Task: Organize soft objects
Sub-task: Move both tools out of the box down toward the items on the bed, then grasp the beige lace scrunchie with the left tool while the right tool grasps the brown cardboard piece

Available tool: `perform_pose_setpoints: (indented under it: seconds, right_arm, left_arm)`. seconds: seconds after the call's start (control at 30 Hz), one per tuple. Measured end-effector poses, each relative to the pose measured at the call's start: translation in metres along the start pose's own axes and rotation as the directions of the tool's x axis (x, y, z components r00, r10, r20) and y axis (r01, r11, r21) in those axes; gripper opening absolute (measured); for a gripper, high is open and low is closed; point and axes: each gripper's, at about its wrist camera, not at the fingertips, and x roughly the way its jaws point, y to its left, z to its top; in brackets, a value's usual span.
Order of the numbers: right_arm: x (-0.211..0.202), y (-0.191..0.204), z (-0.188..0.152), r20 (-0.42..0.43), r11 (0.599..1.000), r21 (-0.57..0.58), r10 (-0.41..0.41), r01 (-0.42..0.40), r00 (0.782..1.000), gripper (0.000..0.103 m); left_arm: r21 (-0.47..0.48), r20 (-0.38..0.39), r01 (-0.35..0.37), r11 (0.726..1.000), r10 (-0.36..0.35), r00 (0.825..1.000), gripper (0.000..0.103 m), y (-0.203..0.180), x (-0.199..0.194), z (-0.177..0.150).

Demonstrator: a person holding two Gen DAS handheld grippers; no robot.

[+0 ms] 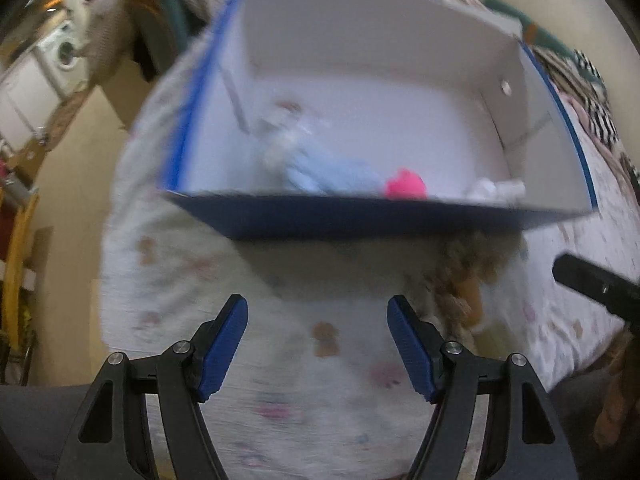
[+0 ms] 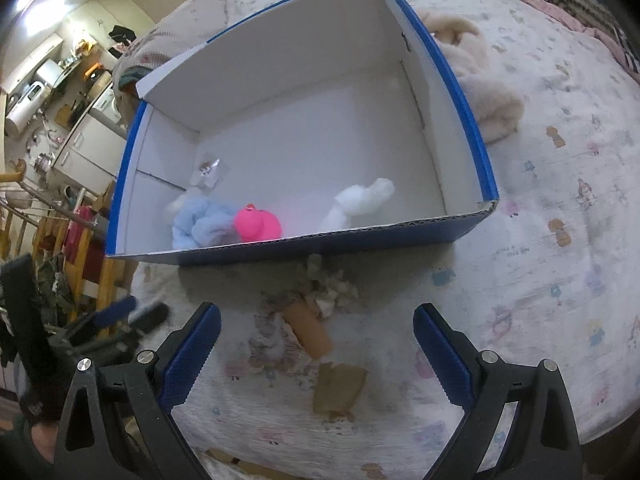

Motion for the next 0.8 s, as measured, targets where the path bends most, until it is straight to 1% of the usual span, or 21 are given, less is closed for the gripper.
perform_pose_setpoints:
  seconds: [0.07,0.17,0.27,0.33,0.4,0.43,0.47,0.5,0.57,0.6,0.67,0.7,0.73,0.77,0.8]
  right_arm:
    - [-0.001,0.0,0.001,0.006,1.0,-0.005,0.005,-0.005,1.0,0.103]
    - [-0.001,-0.005,0.002,0.009,1.0,-0.008,-0.008,0.008,1.0,0.103]
    - [-0.001,-0.016,0.002,0.002,1.0,0.015,-0.017,0.017,1.0,0.103]
    - [-0.002,-0.024,0.002,0.002,0.999,0.033,-0.024,0.024,1.0,0.103]
    - [-0.003,-0.031,0.001,0.003,0.998,0.053,-0.027,0.027,1.0,0.103]
    - [-0.003,-0.035,0.001,0.003,0.998,0.062,-0.028,0.028,1.0,0.103]
    - [-0.003,-0.037,0.001,0.003,0.997,0.069,-0.03,0.029,1.0,0.103]
    - [-0.003,-0.039,0.002,0.002,0.997,0.074,-0.031,0.031,1.0,0.103]
    - [-0.002,-0.041,0.002,-0.001,0.996,0.08,-0.032,0.032,0.999,0.103]
    - [-0.002,-0.042,0.002,-0.002,0.996,0.08,-0.031,0.031,1.0,0.103]
    - [0.0,-0.04,0.004,-0.003,0.997,0.077,-0.03,0.03,1.0,0.103]
    - [0.001,-0.039,0.004,-0.005,0.997,0.073,-0.03,0.03,1.0,0.103]
    - [0.003,-0.037,0.005,-0.01,0.997,0.065,-0.031,0.032,0.999,0.103]
    - [0.005,-0.036,0.004,-0.018,0.998,0.056,-0.033,0.034,0.999,0.103]
    - [0.008,-0.034,0.004,-0.034,0.998,0.043,-0.033,0.035,0.999,0.103]
  left_arm:
    - [0.019,-0.036,0.022,1.0,-0.021,0.999,0.07,-0.011,0.011,-0.002]
    - [0.042,-0.077,0.043,0.998,-0.04,0.996,0.07,-0.027,0.025,-0.004]
    - [0.07,-0.111,0.065,0.995,-0.057,0.992,0.07,-0.044,0.038,-0.004]
    - [0.088,-0.142,0.092,0.992,-0.079,0.987,0.07,-0.055,0.047,-0.005]
    - [0.097,-0.183,0.132,0.986,-0.112,0.977,0.069,-0.065,0.056,-0.007]
    - [0.1,-0.198,0.143,0.985,-0.121,0.973,0.067,-0.068,0.06,-0.008]
    - [0.103,-0.215,0.15,0.983,-0.126,0.969,0.061,-0.071,0.064,-0.01]
    - [0.107,-0.225,0.153,0.982,-0.126,0.966,0.058,-0.073,0.068,-0.01]
    - [0.115,-0.247,0.152,0.982,-0.12,0.961,0.046,-0.076,0.075,-0.011]
    - [0.111,-0.258,0.153,0.982,-0.12,0.958,0.044,-0.076,0.079,-0.011]
    - [0.088,-0.278,0.152,0.984,-0.123,0.953,0.03,-0.073,0.084,-0.01]
    - [0.08,-0.279,0.148,0.986,-0.12,0.953,0.026,-0.071,0.085,-0.01]
    - [0.075,-0.28,0.14,0.987,-0.114,0.953,0.016,-0.069,0.085,-0.009]
    - [0.074,-0.28,0.134,0.988,-0.109,0.954,0.013,-0.067,0.085,-0.009]
    - [0.076,-0.279,0.13,0.989,-0.104,0.955,0.012,-0.065,0.085,-0.009]
